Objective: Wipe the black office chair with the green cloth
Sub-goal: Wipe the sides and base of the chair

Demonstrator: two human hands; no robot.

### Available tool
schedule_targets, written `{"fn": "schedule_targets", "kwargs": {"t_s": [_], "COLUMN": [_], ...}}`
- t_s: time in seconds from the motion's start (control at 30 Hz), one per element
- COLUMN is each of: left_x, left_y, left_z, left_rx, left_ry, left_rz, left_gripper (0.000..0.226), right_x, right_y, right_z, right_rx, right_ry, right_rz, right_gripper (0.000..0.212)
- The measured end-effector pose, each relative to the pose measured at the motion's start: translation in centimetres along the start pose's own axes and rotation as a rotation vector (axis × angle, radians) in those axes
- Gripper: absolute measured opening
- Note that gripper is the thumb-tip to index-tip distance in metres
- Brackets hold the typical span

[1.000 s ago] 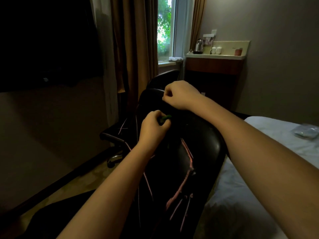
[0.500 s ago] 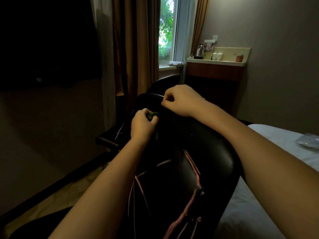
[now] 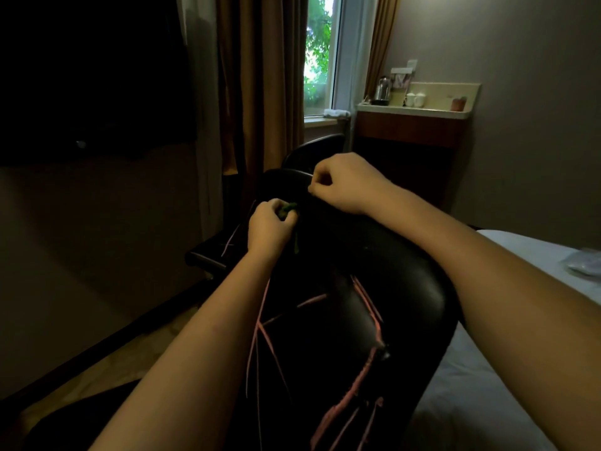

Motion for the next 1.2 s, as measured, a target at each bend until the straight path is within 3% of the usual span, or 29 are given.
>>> {"fn": "schedule_targets", "kwargs": {"t_s": [0.43,0.77,1.2], "left_x": [-2.3,-5.4,-6.8], "left_y": [3.8,9.8,12.6], "left_z": [0.0,-0.5,-0.5], "left_rx": [0.056,0.052,0.086], "left_ry": [-0.098,-0.020,-0.107], "left_rz": [-0.130,-0.242,-0.177], "left_gripper": [0.023,0.020,0.023], "right_x": [0.5,1.2,3.6], "right_y": [1.5,2.7,10.4], "right_z": [0.3,0.8,2.1], "right_rx": [0.001,-0.002,-0.087], "right_ry": [0.008,0.022,0.087], "right_rz": [-0.044,-0.069,-0.110], "right_gripper": [0.014,0.015,0.020]}}
Point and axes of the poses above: each hand's wrist, its own y-axis away from the middle knuckle, its own z-axis out of the back of the hand, x = y × z, the point moved 5 cm from there along -y, towards the middle knuckle, and after that the axes turned 8 degrees about x, right-handed, at the moved point
